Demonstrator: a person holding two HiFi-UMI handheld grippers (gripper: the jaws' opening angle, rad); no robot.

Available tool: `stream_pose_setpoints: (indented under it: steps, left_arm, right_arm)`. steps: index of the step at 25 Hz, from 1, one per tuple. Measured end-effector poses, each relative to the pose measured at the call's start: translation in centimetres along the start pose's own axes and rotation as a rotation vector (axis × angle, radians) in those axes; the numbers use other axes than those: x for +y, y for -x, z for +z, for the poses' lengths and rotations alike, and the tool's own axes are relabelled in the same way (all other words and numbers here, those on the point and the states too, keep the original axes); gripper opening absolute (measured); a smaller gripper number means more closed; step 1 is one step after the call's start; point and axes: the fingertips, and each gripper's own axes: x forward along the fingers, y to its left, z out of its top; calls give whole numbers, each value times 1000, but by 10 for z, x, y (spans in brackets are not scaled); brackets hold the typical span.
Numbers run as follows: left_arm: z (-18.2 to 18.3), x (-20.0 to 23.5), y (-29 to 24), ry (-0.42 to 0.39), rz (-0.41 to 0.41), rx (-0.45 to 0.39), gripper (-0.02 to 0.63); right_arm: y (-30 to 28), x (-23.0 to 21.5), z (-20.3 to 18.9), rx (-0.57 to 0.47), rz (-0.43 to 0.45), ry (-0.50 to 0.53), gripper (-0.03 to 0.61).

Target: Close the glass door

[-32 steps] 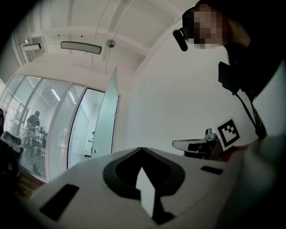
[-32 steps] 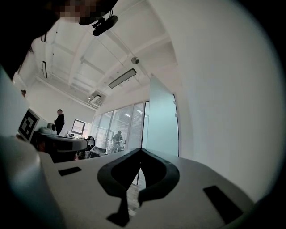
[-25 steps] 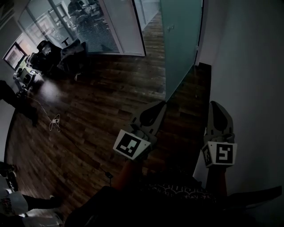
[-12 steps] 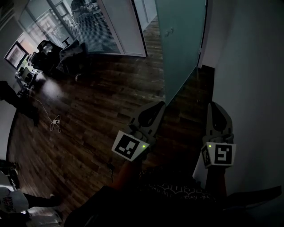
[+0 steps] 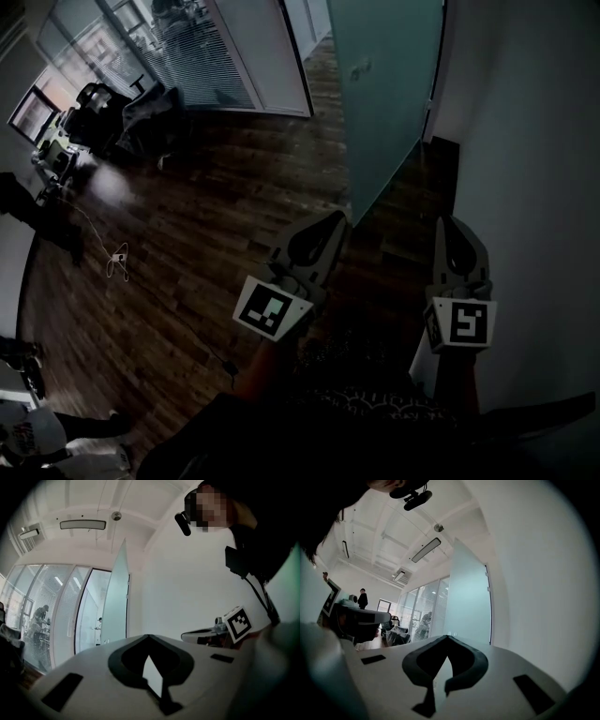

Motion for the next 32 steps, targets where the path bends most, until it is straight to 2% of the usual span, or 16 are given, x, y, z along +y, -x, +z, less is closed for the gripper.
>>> stream_pose_setpoints:
  steps: [6,10,13,20,32]
  left_arm:
    - [-9,41,-38,18,-20,-11,2]
    - [-2,66,-72,-1,-54,-35,2]
    - [1,86,-89,2,-68,-42,2]
    - [-11,132,-123,13,-78,-35,2]
    - [-24,167,-158,28,-83,-22,2]
  right_arm:
    - [-41,-7,-12,29,-14,-4,3]
    - [-78,-19,-2,-2,-39,-1,3]
    - [-104,-17,4,-21,-27,5,3]
    - [-160,-19,2,-25,-32,13,3]
    - [-207,-35,-5,-13,-55,29,3]
